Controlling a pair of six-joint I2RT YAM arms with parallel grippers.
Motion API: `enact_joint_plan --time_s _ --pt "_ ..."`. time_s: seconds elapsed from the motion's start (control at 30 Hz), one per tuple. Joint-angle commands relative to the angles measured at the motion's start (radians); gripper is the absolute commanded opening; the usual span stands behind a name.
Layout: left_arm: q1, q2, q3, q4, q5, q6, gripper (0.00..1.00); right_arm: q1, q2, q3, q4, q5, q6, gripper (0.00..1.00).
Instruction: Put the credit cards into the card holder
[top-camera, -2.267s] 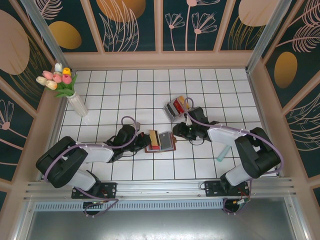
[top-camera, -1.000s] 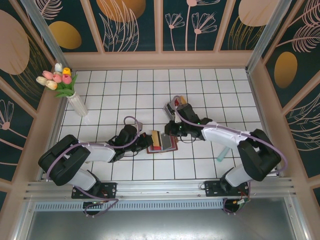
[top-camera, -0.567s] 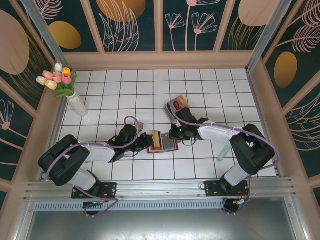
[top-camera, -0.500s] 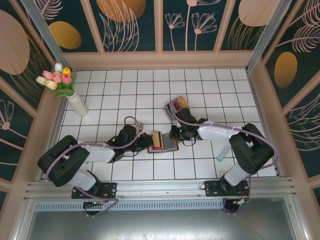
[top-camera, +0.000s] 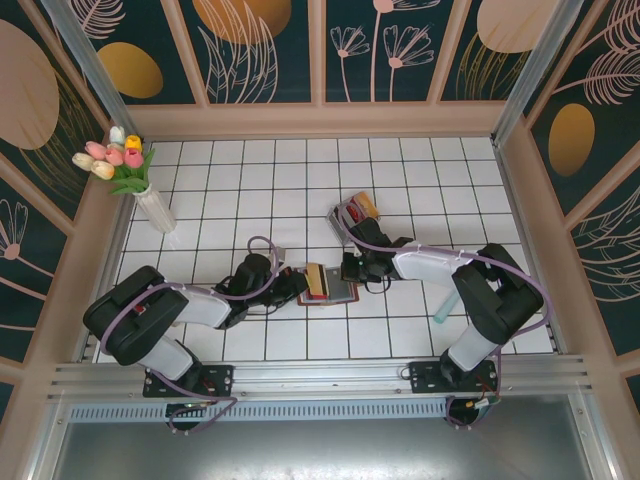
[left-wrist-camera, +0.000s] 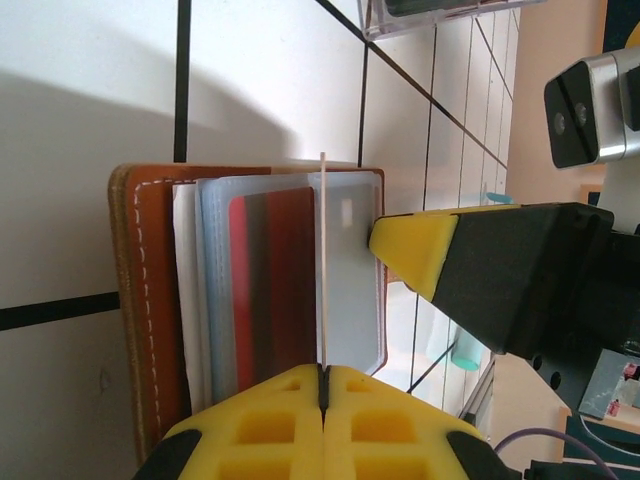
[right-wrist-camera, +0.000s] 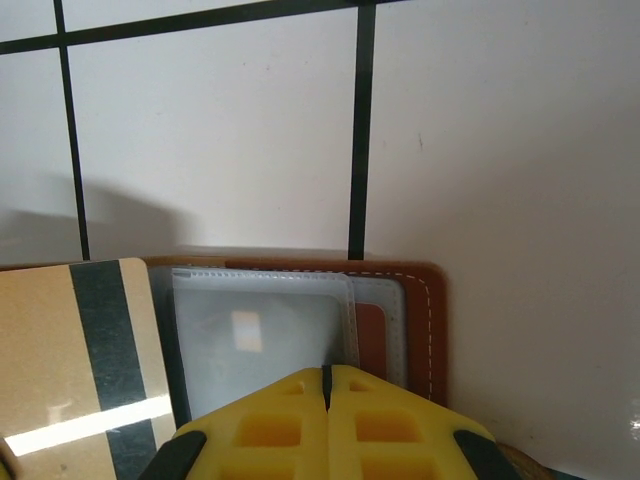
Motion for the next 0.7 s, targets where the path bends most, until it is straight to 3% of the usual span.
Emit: enact_joint_plan --time_s 0.0,0.17,0.67 --pt "-0.007 0.01 0.013 0.005 -0.002 -0.017 0.0 -0.005 0.033 -0.032 -0.054 0.061 -0.012 0.06" --pt "-0.027 0.0 0.055 -0.145 -0.056 0.037 0.0 -0.005 0.033 -0.03 -0.05 0.064 -0.011 0.06" --pt "-0.063 0.052 0.093 -0.167 -0.035 0.041 0.0 -0.005 0.047 -0.035 -0.036 0.062 -0.004 0.06"
